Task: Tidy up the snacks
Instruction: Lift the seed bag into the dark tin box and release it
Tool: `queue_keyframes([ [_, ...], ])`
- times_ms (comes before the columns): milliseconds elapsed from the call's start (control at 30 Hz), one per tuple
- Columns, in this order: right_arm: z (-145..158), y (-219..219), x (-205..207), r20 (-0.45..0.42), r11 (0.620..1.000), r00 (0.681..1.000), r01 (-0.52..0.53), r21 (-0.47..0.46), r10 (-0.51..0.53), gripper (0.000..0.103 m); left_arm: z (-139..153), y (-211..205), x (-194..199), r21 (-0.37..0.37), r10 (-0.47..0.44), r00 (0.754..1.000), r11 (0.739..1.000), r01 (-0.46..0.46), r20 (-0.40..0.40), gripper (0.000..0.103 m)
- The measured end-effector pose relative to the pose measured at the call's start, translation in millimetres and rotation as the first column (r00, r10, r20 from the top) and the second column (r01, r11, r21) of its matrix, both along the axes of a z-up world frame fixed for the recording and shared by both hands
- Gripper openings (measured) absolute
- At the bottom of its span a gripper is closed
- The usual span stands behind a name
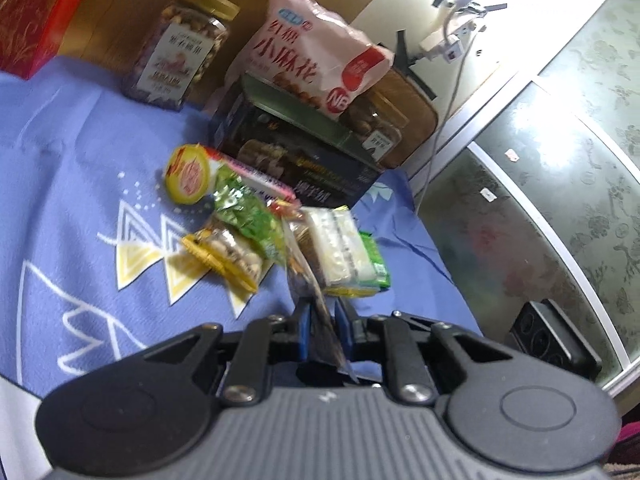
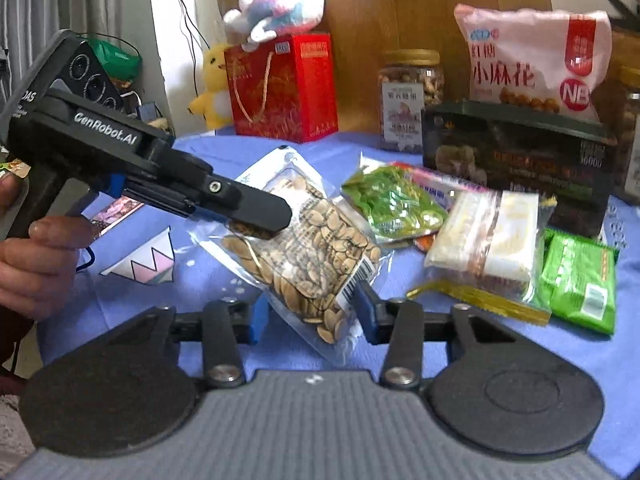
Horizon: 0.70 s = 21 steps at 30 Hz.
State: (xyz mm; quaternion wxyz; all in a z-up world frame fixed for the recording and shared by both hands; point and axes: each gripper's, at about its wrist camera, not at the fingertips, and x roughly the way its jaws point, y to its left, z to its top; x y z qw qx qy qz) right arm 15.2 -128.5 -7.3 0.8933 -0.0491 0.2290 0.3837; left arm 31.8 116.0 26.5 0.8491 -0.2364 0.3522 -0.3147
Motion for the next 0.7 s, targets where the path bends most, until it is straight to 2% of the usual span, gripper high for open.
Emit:
queue_keyframes([
  [200, 10.8, -1.1, -12.6, 0.137, 1.0, 0.99, 0.026, 0.014, -0.028, 0.037, 28.0, -13.1, -3.1, 0.022, -0.039, 0.996, 0.999, 0.037, 0.086, 0.015],
  [333, 24.0, -4.2, -12.6, 0.265, 0.997, 0.961, 0.077, 0.007, -0.076, 0.033, 52.6, -24.7, 5.2, 0.046, -0.064, 0.987, 0.997, 0.058, 0.147, 0.015],
  [567, 50.1, -12.4, 33.3, 0.438, 0.975, 0.876, 0.22, 0.012, -0.203, 0.028, 91.4, -50.5, 56.2, 0.094, -0.086, 0.965, 0.994, 0.064, 0.249, 0.015],
  [700, 58.1, -14.6, 79.1, 0.476, 0.956, 0.84, 0.294, 0.003, -0.259, 0.028, 98.5, -64.5, 104.5, 0.105, -0.078, 0.958, 0.993, 0.051, 0.275, 0.015],
])
